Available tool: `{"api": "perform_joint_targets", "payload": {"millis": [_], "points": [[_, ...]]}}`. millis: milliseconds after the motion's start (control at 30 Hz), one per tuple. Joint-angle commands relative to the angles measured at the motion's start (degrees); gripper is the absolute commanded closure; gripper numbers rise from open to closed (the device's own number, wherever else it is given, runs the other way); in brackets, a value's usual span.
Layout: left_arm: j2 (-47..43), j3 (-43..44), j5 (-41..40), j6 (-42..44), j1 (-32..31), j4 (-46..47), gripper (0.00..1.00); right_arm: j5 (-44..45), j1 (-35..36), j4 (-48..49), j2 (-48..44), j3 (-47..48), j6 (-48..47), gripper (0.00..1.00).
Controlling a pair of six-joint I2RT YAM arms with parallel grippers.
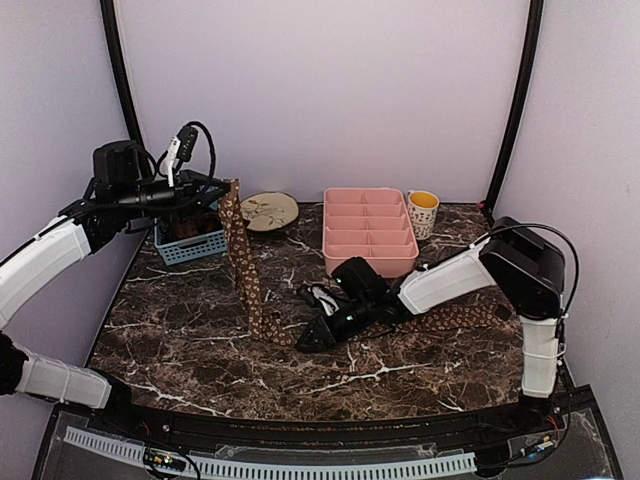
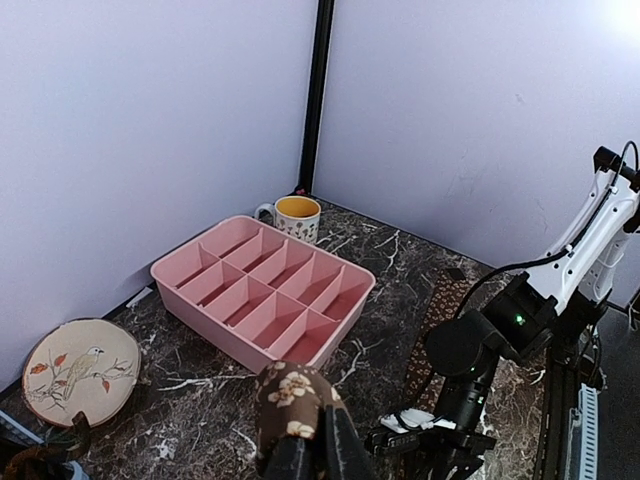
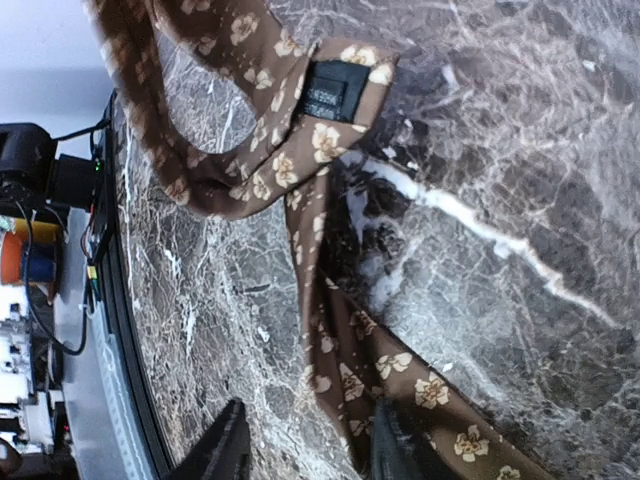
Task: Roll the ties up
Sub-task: Pass from the left arm to the right
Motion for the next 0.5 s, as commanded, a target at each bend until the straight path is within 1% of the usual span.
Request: {"api": "perform_joint_targets", "payload": {"millis": [0,67,167,333,467], "points": [[-0.6,-0.8,0.7,-0.7,0.3,-0.9,0.94,5.7,0.5,-2.0,-4.5,4.8,-3.1,0.54],[-0.9,-1.4,0.8,-0.9,0.3,-0.5,0.94,7.0,0.5,-1.9,-4.7,7.8,-3.3,0.48],[-1.4,-2.0,0.9,-0.8,0.2,-0.3,0.94,5.2,0.5,0.7,-2.7,12.0,-1.4,0.41],[-1.8,-2.1,0.4,-0.3,0.2,-0.2,0.94,0.6,1.8,4.1,3.8,18.6,3.3,0.39],[-1.5,-2.1,0.4,-0.2,0.3,0.0,0.94,1.9,3.1,0.8,8.6,24.3,3.0,0.39]]}}
